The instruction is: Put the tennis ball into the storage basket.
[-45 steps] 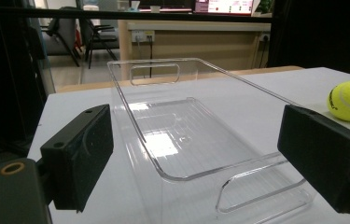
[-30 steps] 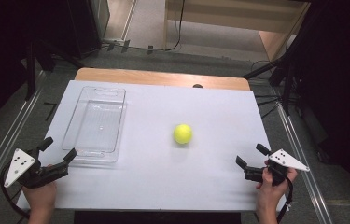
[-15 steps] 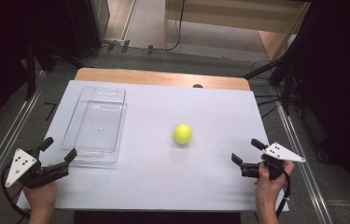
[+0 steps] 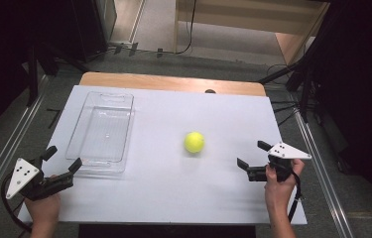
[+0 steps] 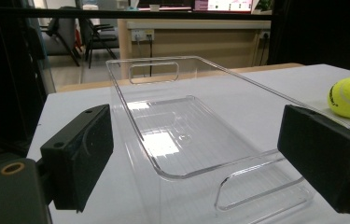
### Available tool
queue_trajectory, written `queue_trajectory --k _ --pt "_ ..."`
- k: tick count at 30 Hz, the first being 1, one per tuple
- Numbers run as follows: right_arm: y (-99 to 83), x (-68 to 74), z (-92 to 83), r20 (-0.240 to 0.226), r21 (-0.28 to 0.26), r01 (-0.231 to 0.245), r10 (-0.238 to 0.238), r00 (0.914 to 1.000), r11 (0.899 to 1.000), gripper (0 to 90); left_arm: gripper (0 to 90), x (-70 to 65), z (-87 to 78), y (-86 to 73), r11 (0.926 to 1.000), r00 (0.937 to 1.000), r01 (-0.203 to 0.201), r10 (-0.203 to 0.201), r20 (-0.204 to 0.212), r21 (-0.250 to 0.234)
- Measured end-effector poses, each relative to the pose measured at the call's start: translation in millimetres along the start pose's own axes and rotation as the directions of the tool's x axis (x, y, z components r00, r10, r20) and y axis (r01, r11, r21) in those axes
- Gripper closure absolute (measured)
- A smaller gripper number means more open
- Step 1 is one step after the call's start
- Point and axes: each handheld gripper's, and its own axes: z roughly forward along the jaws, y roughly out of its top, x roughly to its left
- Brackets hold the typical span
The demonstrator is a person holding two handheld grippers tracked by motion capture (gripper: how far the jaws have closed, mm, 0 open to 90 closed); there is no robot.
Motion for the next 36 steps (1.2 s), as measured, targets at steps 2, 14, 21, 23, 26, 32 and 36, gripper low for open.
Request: queue_trajectory --k 2,14,21,23,26,32,36 --pt "3.6 0.7 3.0 -0.007 0.010 0.007 -0.007 1.0000 1.000 0.0 11.0 -0.2 0.2 0.1 1.0000 1.0000 -0.002 0.002 0.002 -0.001" --pt "19.1 2.4 20.6 -0.026 0.052 0.019 -0.018 0.9995 0.998 0.0 11.1 -0.4 0.4 0.1 1.0000 1.0000 -0.002 0.002 0.004 -0.001" --pt "27.1 2.8 29.0 -0.039 0.081 0.020 -0.017 0.9991 0.996 0.0 11.1 -0.8 0.6 0.1 1.0000 1.0000 0.001 -0.001 0.005 -0.003" --pt "29.6 3.3 31.5 -0.037 0.087 0.025 -0.022 0.9991 0.996 0.0 11.1 -0.7 0.5 0.1 1.0000 1.0000 -0.001 0.001 0.005 -0.002" --pt "33.2 4.1 35.3 -0.038 0.099 0.032 -0.028 0.9989 0.995 0.0 11.1 -0.6 0.6 0.2 1.0000 1.0000 -0.002 0.002 0.005 0.000" --pt "39.5 6.3 43.2 -0.041 0.121 0.048 -0.043 0.9982 0.992 0.0 11.0 -0.6 0.6 0.2 1.0000 1.0000 0.000 0.000 0.005 -0.001" --pt "42.6 7.4 48.4 -0.047 0.134 0.051 -0.045 0.9979 0.990 0.0 11.0 -0.6 0.5 0.3 1.0000 1.0000 -0.002 0.002 0.004 0.002"
